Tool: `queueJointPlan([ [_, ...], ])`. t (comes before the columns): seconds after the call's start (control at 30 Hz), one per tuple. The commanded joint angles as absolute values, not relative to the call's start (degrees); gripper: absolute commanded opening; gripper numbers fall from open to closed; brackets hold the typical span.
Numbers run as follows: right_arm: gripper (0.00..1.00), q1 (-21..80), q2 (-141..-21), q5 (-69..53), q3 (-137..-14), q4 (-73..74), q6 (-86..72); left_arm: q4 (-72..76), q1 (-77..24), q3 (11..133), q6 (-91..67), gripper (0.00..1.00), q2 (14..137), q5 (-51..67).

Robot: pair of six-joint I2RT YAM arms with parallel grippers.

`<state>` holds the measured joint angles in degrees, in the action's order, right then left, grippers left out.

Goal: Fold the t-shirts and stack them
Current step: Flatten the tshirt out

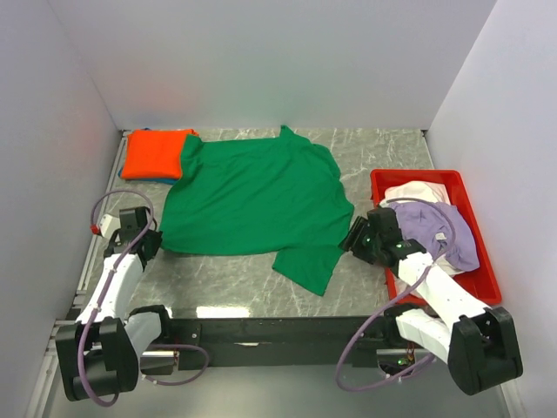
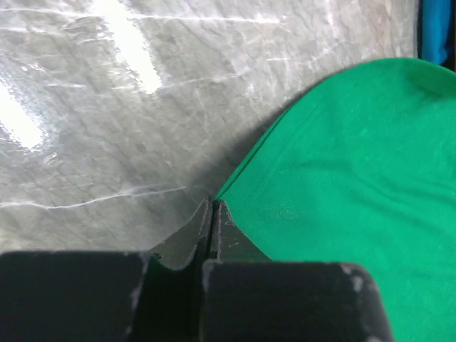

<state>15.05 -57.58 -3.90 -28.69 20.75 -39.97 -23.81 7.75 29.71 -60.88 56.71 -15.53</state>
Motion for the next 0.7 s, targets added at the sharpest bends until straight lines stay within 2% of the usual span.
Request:
queueJointPlan([
  [0.0, 0.6, 20.0, -57.7, -2.7, -27.4, 20.1, -42.8, -24.0, 9.8, 31.2, -57.9, 0.0, 56.6, -11.9],
  [0.47, 0.59, 41.6, -54.9, 4.8, -21.4, 23.2, -58.1, -23.3, 9.9, 29.6, -58.5, 0.01, 54.2, -9.9],
  [0.67, 0.54, 44.9, -56.3, 5.9, -20.8, 22.4, -61.0, -23.1, 9.9, 29.1, -58.6, 0.01, 53.9, -9.5],
])
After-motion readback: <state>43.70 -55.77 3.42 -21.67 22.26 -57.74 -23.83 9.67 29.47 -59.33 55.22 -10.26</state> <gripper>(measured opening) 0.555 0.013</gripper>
